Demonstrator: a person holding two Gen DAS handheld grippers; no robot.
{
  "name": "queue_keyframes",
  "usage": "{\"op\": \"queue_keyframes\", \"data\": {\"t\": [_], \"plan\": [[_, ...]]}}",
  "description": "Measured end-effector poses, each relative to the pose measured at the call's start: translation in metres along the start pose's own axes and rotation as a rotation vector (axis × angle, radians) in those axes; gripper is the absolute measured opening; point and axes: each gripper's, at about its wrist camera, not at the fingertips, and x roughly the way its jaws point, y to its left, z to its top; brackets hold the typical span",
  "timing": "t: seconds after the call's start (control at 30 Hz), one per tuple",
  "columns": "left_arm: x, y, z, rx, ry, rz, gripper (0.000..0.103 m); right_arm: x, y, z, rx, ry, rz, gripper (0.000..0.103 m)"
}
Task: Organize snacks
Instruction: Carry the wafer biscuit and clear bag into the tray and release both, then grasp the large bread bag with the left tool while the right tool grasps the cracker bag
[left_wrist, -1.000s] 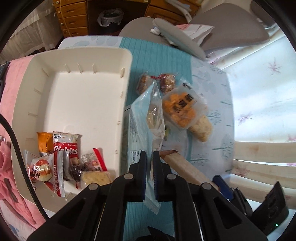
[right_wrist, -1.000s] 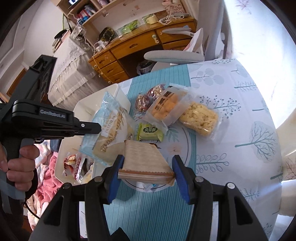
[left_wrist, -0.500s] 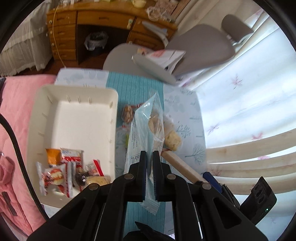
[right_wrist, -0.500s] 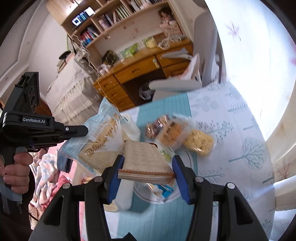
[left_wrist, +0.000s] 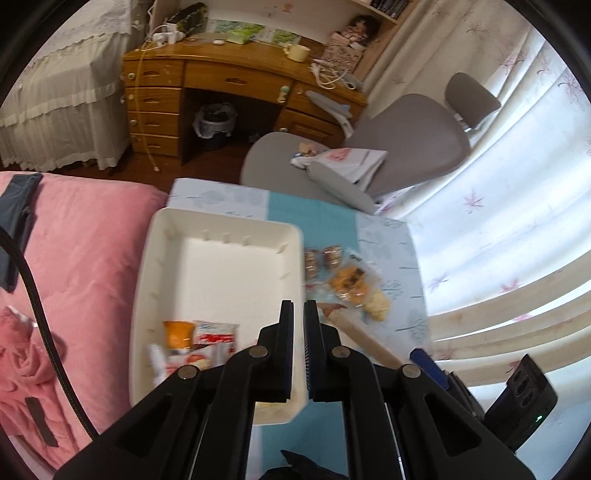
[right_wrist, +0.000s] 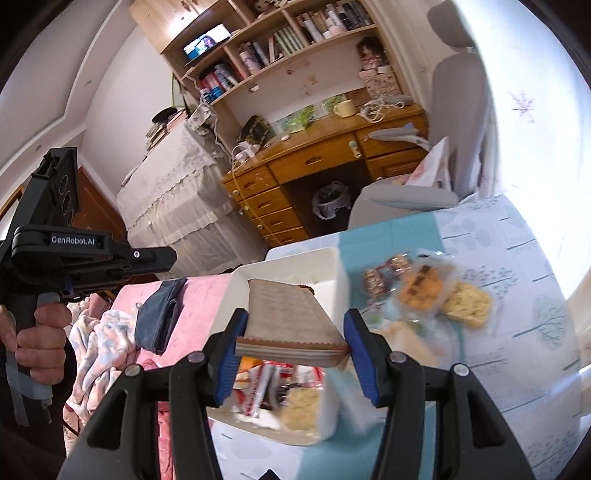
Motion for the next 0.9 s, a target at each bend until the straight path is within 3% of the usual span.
{"op": "queue_keyframes", "data": {"t": [0.27, 0.4, 0.47, 0.53, 0.7, 0.9], "plan": [[0.006, 0.055, -0.019, -0.003, 0.049, 0.062, 0.007, 0.037, 0.040, -0.026, -0.009, 0.017, 0.015, 0.056], [0.017, 0.072, -0.028, 0.000, 0.099, 0.082, 0.031, 0.067, 0.047, -0.043, 0.005, 0.127, -0.019, 0.057], [0.022, 0.077, -0.034, 0.009, 0.120, 0.089, 0.038, 0.074, 0.045, -0.052, 0.033, 0.164, -0.025, 0.060], [0.027, 0.077, -0.038, 0.016, 0.135, 0.082, 0.046, 0.072, 0.044, -0.057, 0.053, 0.171, -0.031, 0.072], [0.041, 0.063, -0.049, 0.055, 0.173, 0.053, 0.048, 0.053, 0.034, -0.064, 0.073, 0.156, -0.087, 0.074], [0.048, 0.030, -0.063, 0.084, 0.185, 0.021, 0.068, 0.027, 0.011, -0.065, 0.097, 0.133, -0.150, 0.074]]}}
